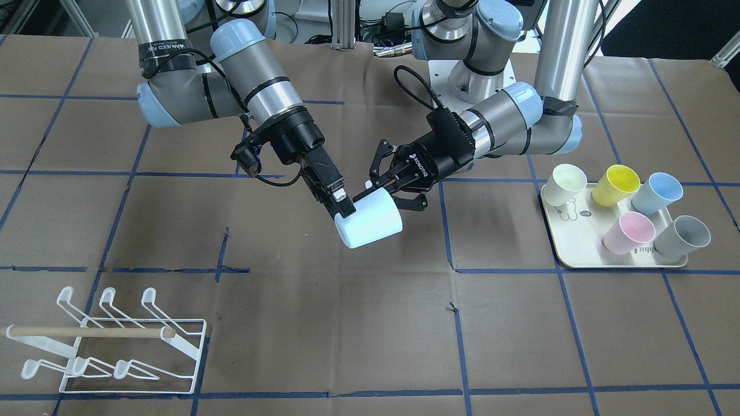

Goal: Transfer IKEA cup to right arm and place on rack

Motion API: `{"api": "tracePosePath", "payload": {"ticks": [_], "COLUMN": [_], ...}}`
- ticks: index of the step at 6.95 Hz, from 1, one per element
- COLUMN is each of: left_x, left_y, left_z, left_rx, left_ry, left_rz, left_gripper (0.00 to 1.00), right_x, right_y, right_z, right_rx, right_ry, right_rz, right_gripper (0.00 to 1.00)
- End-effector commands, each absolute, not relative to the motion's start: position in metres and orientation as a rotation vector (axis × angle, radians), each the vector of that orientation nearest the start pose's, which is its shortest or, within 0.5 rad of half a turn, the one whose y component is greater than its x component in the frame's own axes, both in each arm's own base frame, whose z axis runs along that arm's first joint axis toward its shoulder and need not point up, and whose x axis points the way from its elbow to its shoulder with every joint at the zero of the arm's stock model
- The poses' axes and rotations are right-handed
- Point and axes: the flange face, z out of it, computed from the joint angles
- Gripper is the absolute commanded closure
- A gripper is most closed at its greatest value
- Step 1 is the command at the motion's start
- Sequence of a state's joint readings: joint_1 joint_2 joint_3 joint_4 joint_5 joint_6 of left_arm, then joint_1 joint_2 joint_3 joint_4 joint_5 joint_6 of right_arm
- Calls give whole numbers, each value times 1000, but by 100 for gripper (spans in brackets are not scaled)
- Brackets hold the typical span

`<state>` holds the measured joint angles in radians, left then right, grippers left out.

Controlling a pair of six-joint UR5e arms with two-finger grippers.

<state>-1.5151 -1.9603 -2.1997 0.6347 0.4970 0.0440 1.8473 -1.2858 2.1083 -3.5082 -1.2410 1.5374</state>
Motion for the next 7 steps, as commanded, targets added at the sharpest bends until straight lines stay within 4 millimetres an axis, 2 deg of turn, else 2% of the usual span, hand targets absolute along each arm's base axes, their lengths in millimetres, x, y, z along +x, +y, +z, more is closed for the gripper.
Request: {"api": "tracePosePath", "payload": {"ticks": [1, 6, 7], "left_x": [-196, -196, -196], "left_y": [-460, -460, -460], "left_z": [297, 297, 297], "left_rx": [-714, -692, -692], "left_ry": [-1806, -1810, -1810], "left_rz": [1269, 1256, 1256], "left_gripper": [100, 100, 100], "right_x": [315, 320, 319], "right_y": [-453, -464, -464], "right_z": [327, 324, 322], "right_rx": [1003, 999, 1004], "right_ry": [1773, 1773, 1778], "right_rz": [-496, -494, -494], "right_gripper": [1, 1, 6]}}
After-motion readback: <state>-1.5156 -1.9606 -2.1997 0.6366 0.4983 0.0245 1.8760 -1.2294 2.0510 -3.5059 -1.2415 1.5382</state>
